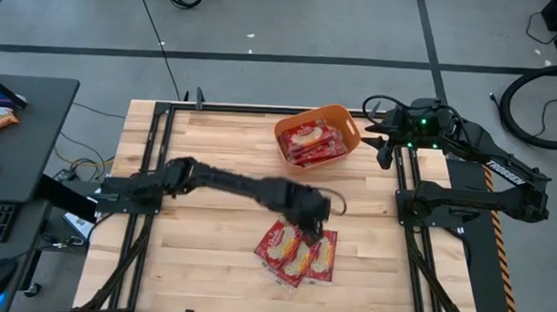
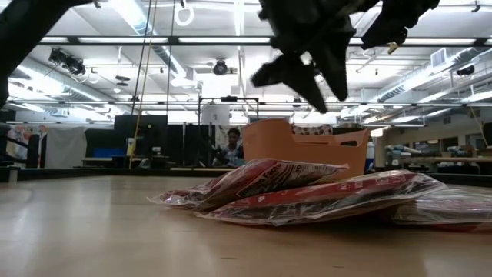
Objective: Sort popcorn bags into baskets
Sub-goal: Put the red popcorn bag into the orange bin
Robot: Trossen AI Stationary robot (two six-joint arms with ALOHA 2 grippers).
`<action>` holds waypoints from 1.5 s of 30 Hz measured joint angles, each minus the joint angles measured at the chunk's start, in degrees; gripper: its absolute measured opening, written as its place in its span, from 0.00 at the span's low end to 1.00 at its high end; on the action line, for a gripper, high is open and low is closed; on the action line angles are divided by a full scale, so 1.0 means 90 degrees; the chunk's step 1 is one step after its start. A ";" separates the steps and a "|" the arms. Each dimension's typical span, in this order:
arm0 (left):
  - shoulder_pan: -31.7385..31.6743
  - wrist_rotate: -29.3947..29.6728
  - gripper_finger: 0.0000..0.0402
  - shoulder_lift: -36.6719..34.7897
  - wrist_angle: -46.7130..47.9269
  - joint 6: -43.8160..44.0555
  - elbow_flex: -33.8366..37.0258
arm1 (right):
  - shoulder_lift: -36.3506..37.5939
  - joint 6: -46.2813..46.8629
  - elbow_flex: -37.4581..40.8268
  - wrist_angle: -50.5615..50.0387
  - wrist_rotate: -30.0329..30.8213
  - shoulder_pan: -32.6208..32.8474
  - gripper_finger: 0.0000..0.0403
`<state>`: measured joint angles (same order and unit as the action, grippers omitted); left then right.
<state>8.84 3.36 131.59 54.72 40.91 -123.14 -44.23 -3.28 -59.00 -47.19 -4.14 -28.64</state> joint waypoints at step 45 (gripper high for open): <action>0.1215 0.1270 0.05 0.1049 0.0744 0.0325 -0.0011 | -0.0085 -0.0111 0.0000 0.0105 -0.0086 0.0005 0.42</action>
<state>19.77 14.79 141.03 61.42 43.84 -123.24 -44.99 -4.28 -59.00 -46.25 -4.92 -28.60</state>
